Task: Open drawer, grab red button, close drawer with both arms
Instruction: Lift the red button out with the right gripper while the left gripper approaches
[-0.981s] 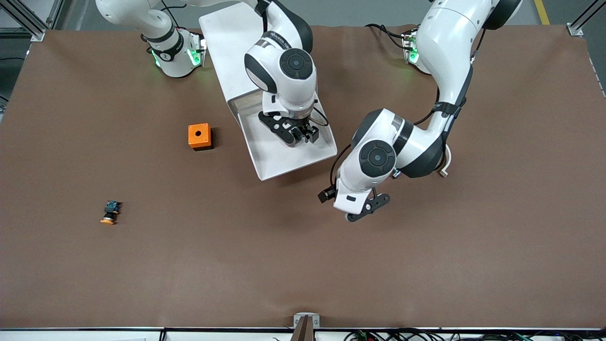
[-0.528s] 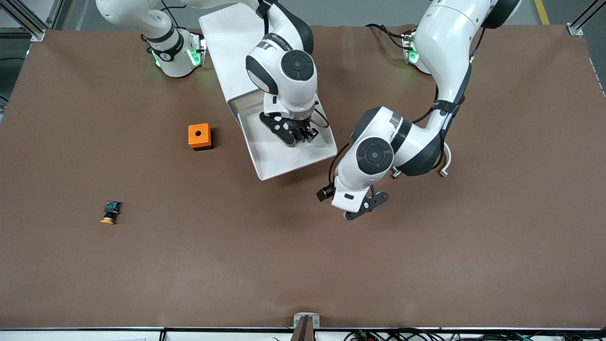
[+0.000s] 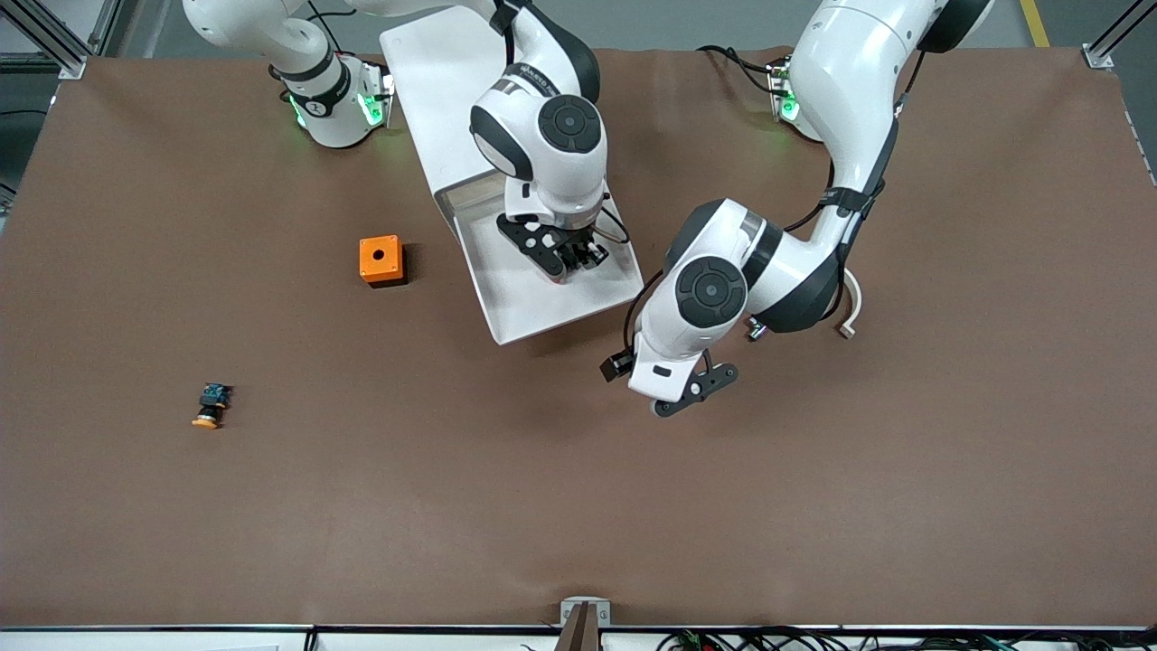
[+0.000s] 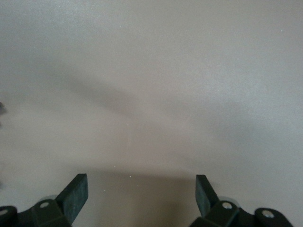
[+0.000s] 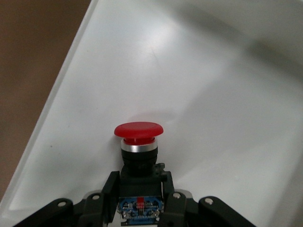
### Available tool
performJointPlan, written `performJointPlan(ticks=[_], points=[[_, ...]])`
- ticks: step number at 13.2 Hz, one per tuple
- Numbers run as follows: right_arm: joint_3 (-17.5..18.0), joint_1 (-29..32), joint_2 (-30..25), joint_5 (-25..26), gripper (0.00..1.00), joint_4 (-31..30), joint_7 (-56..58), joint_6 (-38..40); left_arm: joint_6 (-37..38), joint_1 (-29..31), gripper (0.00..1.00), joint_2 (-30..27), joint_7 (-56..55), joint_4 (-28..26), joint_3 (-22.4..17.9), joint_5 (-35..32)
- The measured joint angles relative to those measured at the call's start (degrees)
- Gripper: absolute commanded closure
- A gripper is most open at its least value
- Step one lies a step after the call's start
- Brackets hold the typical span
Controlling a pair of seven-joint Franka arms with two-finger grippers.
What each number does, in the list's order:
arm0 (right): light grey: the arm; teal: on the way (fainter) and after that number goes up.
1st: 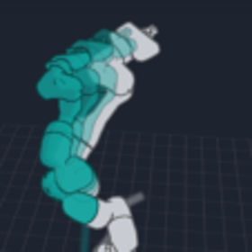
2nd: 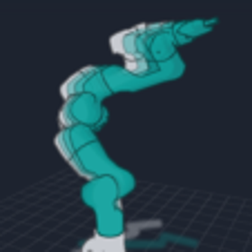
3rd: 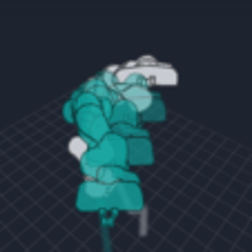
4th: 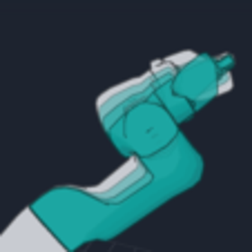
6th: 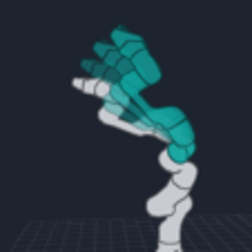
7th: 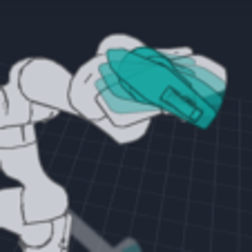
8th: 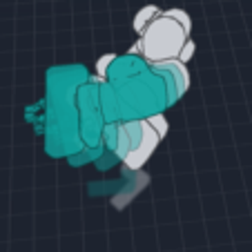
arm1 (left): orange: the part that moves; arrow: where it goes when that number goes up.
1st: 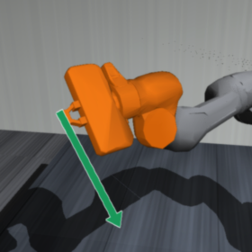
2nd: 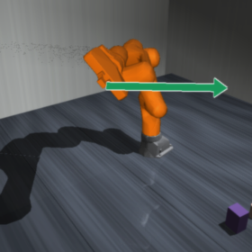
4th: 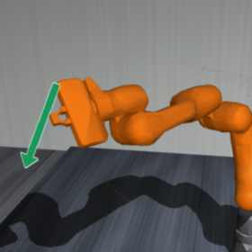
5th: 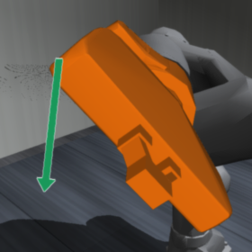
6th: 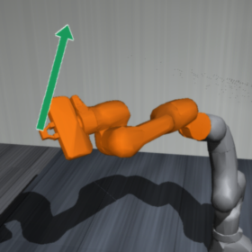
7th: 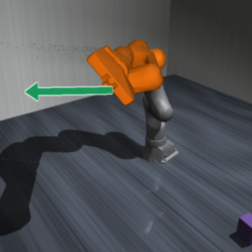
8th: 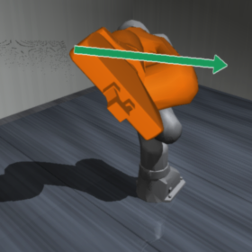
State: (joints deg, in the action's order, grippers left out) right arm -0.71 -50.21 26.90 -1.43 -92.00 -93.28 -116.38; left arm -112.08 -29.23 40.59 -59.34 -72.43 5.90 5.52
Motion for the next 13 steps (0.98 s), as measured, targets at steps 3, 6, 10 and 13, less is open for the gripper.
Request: performJointPlan(ticks=[3, 6, 10, 13], points=[[-0.83, 1.36, -0.05, -0.01, 1.0, 5.96, 2.51, 6.51, 0.0, 0.0, 0.0, -0.05, 0.0, 0.01, 0.0, 0.0], [-1.08, 4.97, -1.01, -0.01, 1.0, 9.57, 10.99, 11.94, 0.0, -0.01, 0.0, -0.07, 0.0, 0.01, 0.0, 0.0], [-1.37, 11.26, -2.58, -0.01, 1.0, 9.76, 25.56, 14.54, 0.0, -0.01, 0.0, -0.08, 0.0, 0.02, 0.0, 0.0], [-1.56, 17.2, -3.03, -0.01, 1.0, 8.39, 37.27, 14.51, 0.01, -0.03, 0.0, -0.08, 0.0, 0.0, 0.01, 0.0]])
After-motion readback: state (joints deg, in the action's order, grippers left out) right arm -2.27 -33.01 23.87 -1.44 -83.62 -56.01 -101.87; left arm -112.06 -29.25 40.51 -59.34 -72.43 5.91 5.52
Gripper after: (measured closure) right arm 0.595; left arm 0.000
